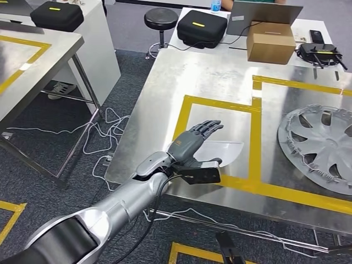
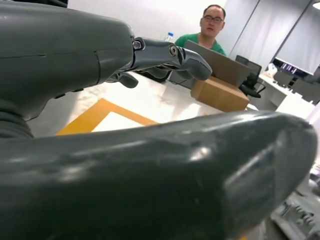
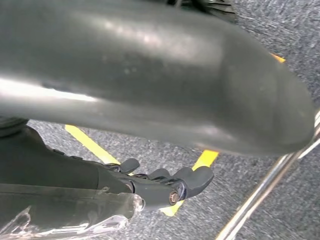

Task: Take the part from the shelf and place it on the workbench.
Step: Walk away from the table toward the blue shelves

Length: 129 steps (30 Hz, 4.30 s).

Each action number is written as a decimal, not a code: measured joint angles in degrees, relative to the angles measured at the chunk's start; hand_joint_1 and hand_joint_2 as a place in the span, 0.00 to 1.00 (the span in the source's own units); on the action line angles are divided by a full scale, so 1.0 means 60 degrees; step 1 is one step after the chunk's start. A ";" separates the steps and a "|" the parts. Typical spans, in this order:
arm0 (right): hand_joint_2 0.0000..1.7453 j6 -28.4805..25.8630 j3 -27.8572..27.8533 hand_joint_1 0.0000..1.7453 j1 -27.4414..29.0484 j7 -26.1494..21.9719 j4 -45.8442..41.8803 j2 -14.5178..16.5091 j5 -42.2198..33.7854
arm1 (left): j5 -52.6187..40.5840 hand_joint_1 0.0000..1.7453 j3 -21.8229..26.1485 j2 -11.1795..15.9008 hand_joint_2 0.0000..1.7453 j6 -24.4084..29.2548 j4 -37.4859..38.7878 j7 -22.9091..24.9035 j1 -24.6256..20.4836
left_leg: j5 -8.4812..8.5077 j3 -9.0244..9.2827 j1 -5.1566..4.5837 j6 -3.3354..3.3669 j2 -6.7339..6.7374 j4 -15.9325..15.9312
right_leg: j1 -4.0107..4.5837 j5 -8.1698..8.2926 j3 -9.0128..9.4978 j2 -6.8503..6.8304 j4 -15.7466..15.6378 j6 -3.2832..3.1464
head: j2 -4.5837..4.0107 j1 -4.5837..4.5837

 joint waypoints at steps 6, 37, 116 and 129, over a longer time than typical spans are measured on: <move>0.00 -0.0036 0.0000 0.00 -0.0007 -0.0005 0.0000 0.0044 0.0004 | 0.0576 0.00 0.0165 -0.0013 1.00 0.0283 -0.0378 -0.0501 0.0039 | -0.0219 -0.0094 -0.0027 -0.0280 0.0017 0.0210 | 0.0011 0.0094 0.0328 0.0043 -0.0609 -0.0293 | 0.0000 -0.0069; 0.00 -0.0811 -0.0386 0.00 0.0536 -0.0784 0.0032 0.0112 -0.0755 | 0.6694 0.00 0.0488 0.1187 1.00 0.1115 -1.2269 -0.3198 0.5121 | -0.0343 -0.0023 0.0005 -0.0322 0.0037 0.0275 | 0.0046 -0.0197 0.0598 0.0066 -0.0574 -0.0394 | 0.0000 -0.0076; 0.00 -0.1551 -0.2683 0.00 0.1051 -0.1943 0.0131 0.0247 -0.1156 | 1.0398 0.00 0.2456 0.0804 0.00 -0.2259 -1.2912 -0.3195 0.8543 | -0.0123 0.0247 0.0040 0.0036 0.0094 -0.0106 | 0.0083 -0.1233 -0.0030 0.0028 0.1041 -0.0039 | 0.0000 -0.0078; 0.00 -0.1565 -0.3134 0.00 0.1124 -0.2119 0.0131 0.0250 -0.1204 | 1.1384 0.00 0.1799 0.1417 0.00 -0.2408 -1.2028 -0.2675 0.8708 | -0.0481 0.0108 0.0001 -0.0348 0.0073 0.0318 | 0.0073 -0.0290 0.0851 0.0037 -0.0695 -0.0438 | 0.0000 -0.0119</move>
